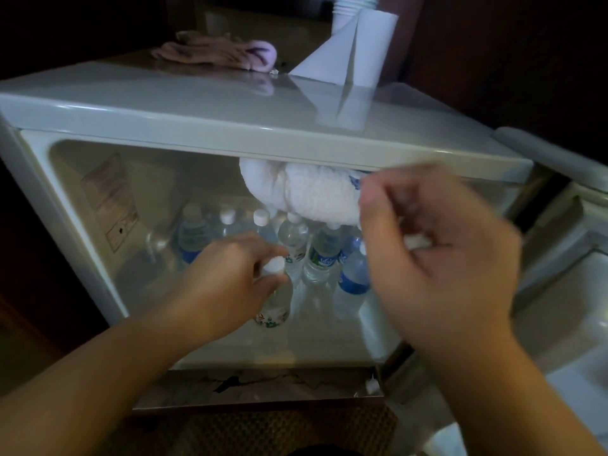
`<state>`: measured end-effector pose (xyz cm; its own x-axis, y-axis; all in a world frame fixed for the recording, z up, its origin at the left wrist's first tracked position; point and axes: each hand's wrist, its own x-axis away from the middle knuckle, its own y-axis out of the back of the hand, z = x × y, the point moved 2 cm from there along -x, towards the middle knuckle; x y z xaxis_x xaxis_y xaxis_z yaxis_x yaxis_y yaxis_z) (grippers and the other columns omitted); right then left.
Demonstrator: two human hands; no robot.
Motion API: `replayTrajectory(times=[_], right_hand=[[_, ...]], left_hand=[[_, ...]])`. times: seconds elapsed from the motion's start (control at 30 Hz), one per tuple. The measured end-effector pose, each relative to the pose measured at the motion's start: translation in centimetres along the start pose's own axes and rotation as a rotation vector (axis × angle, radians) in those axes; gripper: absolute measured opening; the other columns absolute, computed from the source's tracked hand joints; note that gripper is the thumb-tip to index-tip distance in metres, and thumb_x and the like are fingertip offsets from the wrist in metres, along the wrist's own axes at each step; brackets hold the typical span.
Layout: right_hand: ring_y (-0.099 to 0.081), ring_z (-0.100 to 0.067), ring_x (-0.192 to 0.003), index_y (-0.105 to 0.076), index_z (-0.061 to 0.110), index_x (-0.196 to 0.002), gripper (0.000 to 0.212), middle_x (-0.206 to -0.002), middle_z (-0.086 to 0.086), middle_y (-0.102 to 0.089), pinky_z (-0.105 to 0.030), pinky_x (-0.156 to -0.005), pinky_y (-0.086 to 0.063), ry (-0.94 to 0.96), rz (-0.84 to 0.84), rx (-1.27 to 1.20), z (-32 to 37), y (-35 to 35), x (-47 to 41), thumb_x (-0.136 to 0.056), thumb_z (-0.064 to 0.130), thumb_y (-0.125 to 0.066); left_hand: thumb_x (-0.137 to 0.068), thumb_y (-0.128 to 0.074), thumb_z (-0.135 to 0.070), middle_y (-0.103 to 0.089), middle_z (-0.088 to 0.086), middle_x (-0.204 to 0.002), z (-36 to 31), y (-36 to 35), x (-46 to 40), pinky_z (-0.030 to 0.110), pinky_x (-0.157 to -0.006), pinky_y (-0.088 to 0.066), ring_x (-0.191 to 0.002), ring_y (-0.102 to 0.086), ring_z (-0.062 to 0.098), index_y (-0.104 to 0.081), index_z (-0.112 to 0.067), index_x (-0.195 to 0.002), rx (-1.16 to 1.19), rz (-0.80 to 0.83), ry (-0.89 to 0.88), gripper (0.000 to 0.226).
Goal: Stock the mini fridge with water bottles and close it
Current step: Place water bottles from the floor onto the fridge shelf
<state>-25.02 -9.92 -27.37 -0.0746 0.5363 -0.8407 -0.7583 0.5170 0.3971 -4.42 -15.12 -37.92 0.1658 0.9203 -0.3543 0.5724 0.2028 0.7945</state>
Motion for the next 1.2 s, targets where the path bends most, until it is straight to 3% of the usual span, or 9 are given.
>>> replayTrajectory(times=[0.07, 0.1, 0.2, 0.27, 0.33, 0.47, 0.6, 0.83, 1.2], right_hand=[[-0.064, -0.022, -0.085, -0.071, 0.007, -0.101, 0.011, -0.093, -0.006, -0.068, -0.033, -0.076, -0.051, 0.134, -0.094, 0.062, 0.7, 1.6, -3.4, -0.098, 0.013, -0.062], [-0.063, -0.025, -0.097, -0.071, 0.011, -0.111, 0.019, -0.103, -0.006, -0.068, -0.037, -0.083, -0.05, 0.095, -0.085, 0.132, 0.3, 1.8, -5.1, -0.098, 0.02, -0.061], [-0.05, -0.027, -0.129, -0.057, 0.037, -0.14, 0.044, -0.135, 0.002, -0.06, -0.049, -0.111, -0.037, -0.193, 0.19, 0.399, -2.1, 1.3, -8.0, -0.099, 0.049, -0.05], [-0.043, -0.03, -0.14, -0.051, 0.042, -0.143, 0.048, -0.148, 0.002, -0.053, -0.062, -0.122, -0.018, -0.335, 0.387, 0.513, -3.3, 0.7, -8.4, -0.102, 0.059, -0.033], [-0.04, -0.032, -0.144, -0.053, 0.043, -0.139, 0.052, -0.15, 0.001, -0.053, -0.066, -0.121, -0.009, -0.381, 0.49, 0.548, -3.6, 0.4, -8.2, -0.104, 0.059, -0.018], [-0.041, -0.037, -0.14, -0.049, 0.041, -0.143, 0.048, -0.148, -0.003, -0.052, -0.061, -0.113, -0.025, -0.353, 0.534, 0.599, -3.2, 0.5, -8.1, -0.108, 0.051, -0.016], [-0.046, -0.041, -0.134, -0.046, 0.036, -0.147, 0.046, -0.142, -0.006, -0.056, -0.06, -0.109, -0.032, -0.316, 0.538, 0.639, -3.5, 0.7, -7.9, -0.109, 0.044, -0.021], [-0.034, -0.034, -0.146, -0.039, 0.045, -0.152, 0.05, -0.158, 0.001, -0.044, -0.058, -0.116, -0.021, -0.371, 0.542, 0.572, -4.1, 0.6, -8.1, -0.108, 0.052, -0.015], [-0.031, -0.032, -0.148, -0.036, 0.046, -0.153, 0.05, -0.158, 0.001, -0.043, -0.057, -0.117, -0.017, -0.366, 0.581, 0.559, -4.1, 0.7, -8.2, -0.108, 0.052, -0.013]], left_hand=[[-0.091, -0.071, -0.044, -0.061, -0.014, -0.093, -0.3, -1.1, -0.9, 0.033, -0.08, -0.055, -0.082, -0.06, 0.004, -0.069, -0.037, -0.128, 0.017, 0.001, 0.023, 0.037], [-0.091, -0.072, -0.043, -0.062, -0.013, -0.095, -0.5, -1.6, -1.2, 0.034, -0.08, -0.055, -0.082, -0.061, 0.004, -0.069, -0.035, -0.128, 0.038, 0.004, 0.025, 0.038], [-0.09, -0.076, -0.037, -0.067, -0.008, -0.099, -1.0, -3.3, -2.1, 0.032, -0.081, -0.054, -0.083, -0.062, 0.008, -0.073, -0.027, -0.125, 0.079, -0.022, 0.007, 0.037], [-0.09, -0.077, -0.036, -0.068, -0.008, -0.102, -1.3, -4.4, -2.8, 0.026, -0.079, -0.049, -0.083, -0.062, 0.009, -0.073, -0.024, -0.124, 0.085, -0.042, 0.011, 0.037], [-0.091, -0.075, -0.036, -0.066, -0.008, -0.104, -1.5, -5.4, -3.5, 0.024, -0.08, -0.047, -0.084, -0.062, 0.009, -0.072, -0.021, -0.126, 0.096, -0.042, 0.028, 0.038], [-0.091, -0.075, -0.035, -0.066, -0.005, -0.105, -1.7, -6.8, -4.4, 0.031, -0.085, -0.051, -0.089, -0.06, 0.012, -0.072, -0.022, -0.124, 0.134, -0.065, 0.072, 0.036], [-0.09, -0.076, -0.034, -0.067, -0.003, -0.101, -2.4, -7.6, -5.2, 0.029, -0.082, -0.049, -0.088, -0.061, 0.014, -0.074, -0.023, -0.12, 0.157, -0.104, 0.13, 0.033], [-0.088, -0.079, -0.03, -0.068, -0.002, -0.099, -3.2, -9.1, -6.4, 0.027, -0.08, -0.049, -0.086, -0.061, 0.015, -0.076, -0.017, -0.118, 0.206, -0.153, 0.145, 0.032], [-0.086, -0.077, -0.026, -0.068, -0.003, -0.087, -3.4, -9.9, -7.7, 0.028, -0.073, -0.048, -0.082, -0.062, 0.017, -0.073, -0.018, -0.099, 0.216, -0.142, 0.131, 0.016]])
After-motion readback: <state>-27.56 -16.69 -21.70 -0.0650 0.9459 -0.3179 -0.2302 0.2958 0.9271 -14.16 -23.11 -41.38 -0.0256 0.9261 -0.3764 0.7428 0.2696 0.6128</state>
